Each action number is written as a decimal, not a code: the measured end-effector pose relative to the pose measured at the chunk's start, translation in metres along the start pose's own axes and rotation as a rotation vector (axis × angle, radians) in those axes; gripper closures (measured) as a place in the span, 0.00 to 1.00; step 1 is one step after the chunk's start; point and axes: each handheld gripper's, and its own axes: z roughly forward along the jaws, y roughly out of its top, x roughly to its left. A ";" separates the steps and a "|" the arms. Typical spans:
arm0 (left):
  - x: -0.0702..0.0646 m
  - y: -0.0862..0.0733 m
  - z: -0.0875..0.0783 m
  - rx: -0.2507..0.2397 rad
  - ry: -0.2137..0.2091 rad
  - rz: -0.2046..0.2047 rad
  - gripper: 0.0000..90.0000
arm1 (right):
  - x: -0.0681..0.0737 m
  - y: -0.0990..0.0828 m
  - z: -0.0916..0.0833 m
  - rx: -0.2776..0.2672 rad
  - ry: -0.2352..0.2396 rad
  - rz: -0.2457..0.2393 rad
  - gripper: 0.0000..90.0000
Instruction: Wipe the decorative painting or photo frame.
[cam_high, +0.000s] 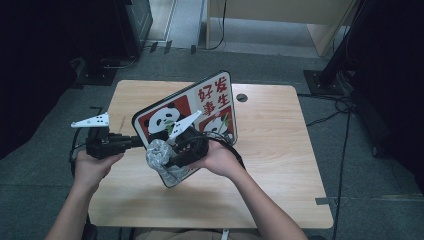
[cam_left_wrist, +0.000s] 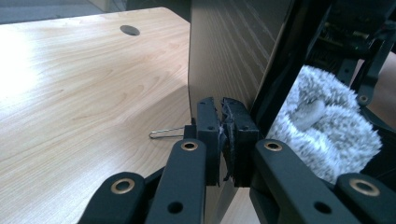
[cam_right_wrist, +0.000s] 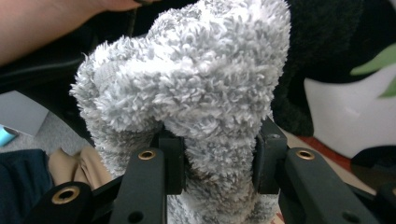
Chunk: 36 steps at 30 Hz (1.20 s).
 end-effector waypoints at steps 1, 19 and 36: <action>0.000 0.000 0.000 0.000 0.001 0.001 0.96 | 0.000 -0.001 0.001 0.000 0.001 0.003 0.71; 0.000 -0.001 0.000 0.000 -0.001 -0.002 0.96 | 0.000 -0.024 0.016 0.027 -0.002 -0.010 0.71; 0.000 -0.002 0.001 0.001 0.001 -0.007 0.95 | 0.000 -0.052 0.033 0.039 -0.004 -0.010 0.71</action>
